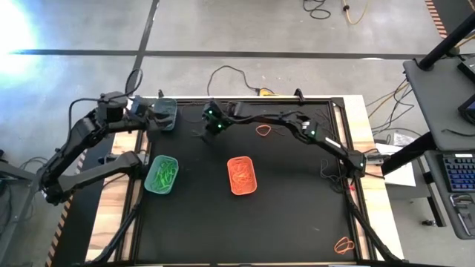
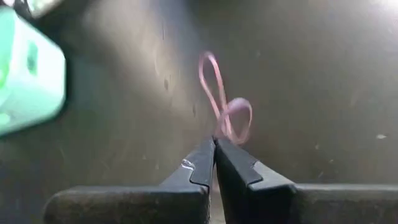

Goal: Sort rubber bands into baskets
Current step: Move the purple rubber band

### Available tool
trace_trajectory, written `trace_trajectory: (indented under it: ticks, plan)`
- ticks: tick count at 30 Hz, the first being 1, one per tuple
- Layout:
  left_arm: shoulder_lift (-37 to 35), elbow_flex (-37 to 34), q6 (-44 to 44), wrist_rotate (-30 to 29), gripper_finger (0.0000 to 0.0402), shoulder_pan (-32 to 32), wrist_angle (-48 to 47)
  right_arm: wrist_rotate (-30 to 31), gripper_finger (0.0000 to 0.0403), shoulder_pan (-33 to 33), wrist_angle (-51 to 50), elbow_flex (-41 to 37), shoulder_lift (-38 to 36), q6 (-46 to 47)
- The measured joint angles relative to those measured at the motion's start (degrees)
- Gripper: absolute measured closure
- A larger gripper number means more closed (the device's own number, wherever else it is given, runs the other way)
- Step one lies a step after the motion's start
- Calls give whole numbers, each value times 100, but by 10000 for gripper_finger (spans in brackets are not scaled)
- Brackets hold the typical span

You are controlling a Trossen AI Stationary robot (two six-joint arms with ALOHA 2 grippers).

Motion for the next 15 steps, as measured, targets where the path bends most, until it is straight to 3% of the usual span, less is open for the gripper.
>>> trace_trajectory:
  ticks: [8, 15]
  plan:
    - [-614, -3, -95, -221, 230, 0, -428, -98, 380, -17, -630, -27, 42, -342]
    - [-521, -41, 61, -876, 229, 0, -420, -97, 280, -60, -940, -29, 22, -443]
